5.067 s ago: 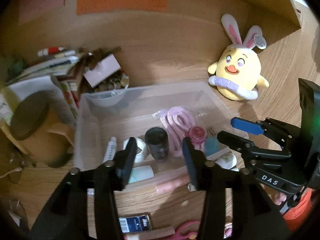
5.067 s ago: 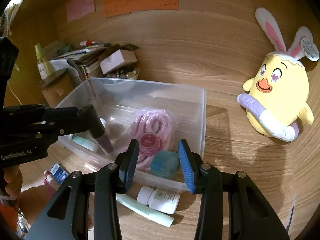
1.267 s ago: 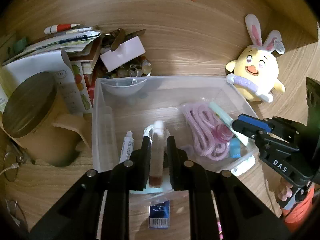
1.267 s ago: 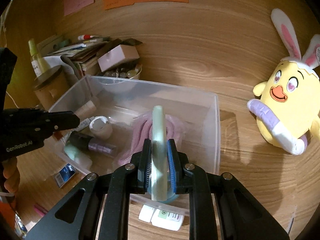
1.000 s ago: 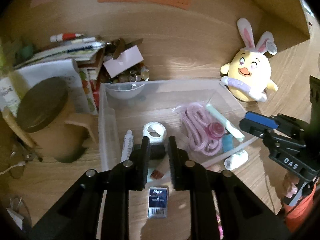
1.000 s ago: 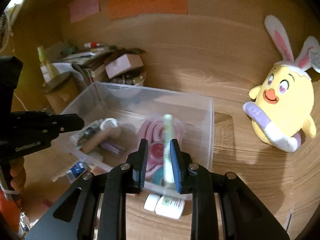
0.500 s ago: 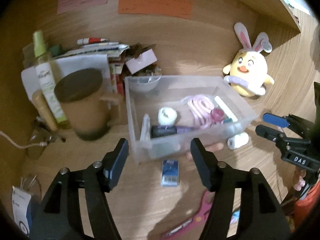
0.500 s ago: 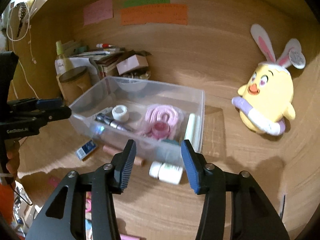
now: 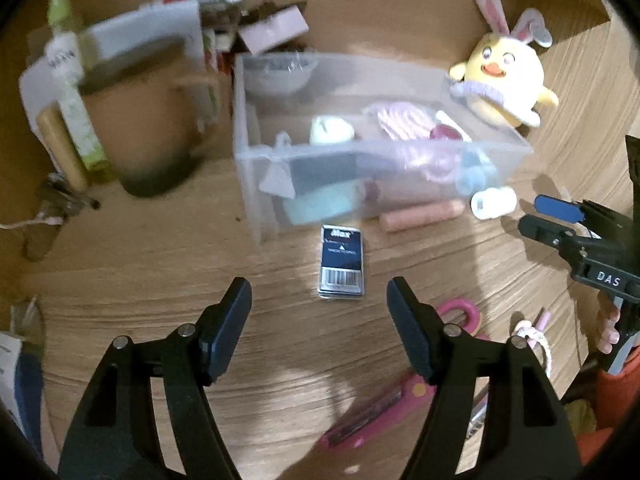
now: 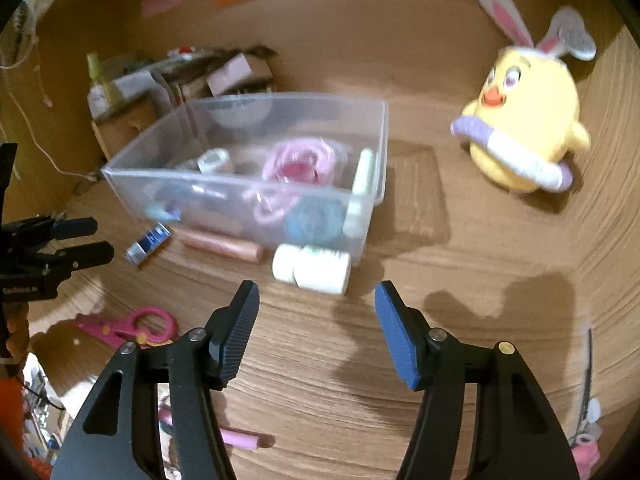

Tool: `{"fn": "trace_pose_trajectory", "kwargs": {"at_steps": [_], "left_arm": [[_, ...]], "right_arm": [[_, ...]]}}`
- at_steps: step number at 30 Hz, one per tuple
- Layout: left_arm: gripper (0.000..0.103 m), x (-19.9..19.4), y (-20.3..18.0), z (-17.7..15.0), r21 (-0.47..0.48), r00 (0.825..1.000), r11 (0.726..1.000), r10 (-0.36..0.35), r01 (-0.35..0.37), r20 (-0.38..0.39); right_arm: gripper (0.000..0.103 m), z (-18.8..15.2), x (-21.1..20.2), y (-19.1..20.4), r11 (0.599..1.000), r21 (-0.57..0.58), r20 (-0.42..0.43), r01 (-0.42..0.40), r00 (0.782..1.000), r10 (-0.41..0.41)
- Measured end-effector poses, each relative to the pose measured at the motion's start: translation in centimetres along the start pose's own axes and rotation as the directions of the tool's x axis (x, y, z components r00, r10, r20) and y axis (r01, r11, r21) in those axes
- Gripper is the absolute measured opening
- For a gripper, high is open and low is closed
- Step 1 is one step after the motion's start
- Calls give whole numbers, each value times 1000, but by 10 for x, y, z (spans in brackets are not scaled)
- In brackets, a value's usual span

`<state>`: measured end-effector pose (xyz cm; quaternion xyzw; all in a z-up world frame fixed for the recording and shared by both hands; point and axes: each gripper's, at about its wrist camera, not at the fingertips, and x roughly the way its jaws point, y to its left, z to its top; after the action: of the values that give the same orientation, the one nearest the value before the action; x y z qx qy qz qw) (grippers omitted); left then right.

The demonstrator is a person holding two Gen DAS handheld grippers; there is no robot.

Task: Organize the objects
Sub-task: 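Grasp the blue Max staple box with the left gripper while the right grasps the white pill bottle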

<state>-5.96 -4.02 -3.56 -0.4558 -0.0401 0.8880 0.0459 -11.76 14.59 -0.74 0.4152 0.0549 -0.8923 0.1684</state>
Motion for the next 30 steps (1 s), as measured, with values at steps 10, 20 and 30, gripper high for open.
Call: {"fn": "trace_pose_trajectory", "kwargs": {"at_steps": [10, 20, 30], "left_arm": [[45, 24, -10, 10, 18, 999, 1000, -18, 18, -36], [27, 21, -14, 9, 53, 1000, 999, 2, -1, -11], [27, -21, -12, 11, 10, 993, 998, -58, 58, 103]], "right_arm": [[57, 14, 35, 5, 1000, 17, -46, 4, 999, -3], [48, 11, 32, 5, 1000, 5, -26, -14, 1000, 14], [48, 8, -11, 12, 999, -24, 60, -33, 998, 34]]}}
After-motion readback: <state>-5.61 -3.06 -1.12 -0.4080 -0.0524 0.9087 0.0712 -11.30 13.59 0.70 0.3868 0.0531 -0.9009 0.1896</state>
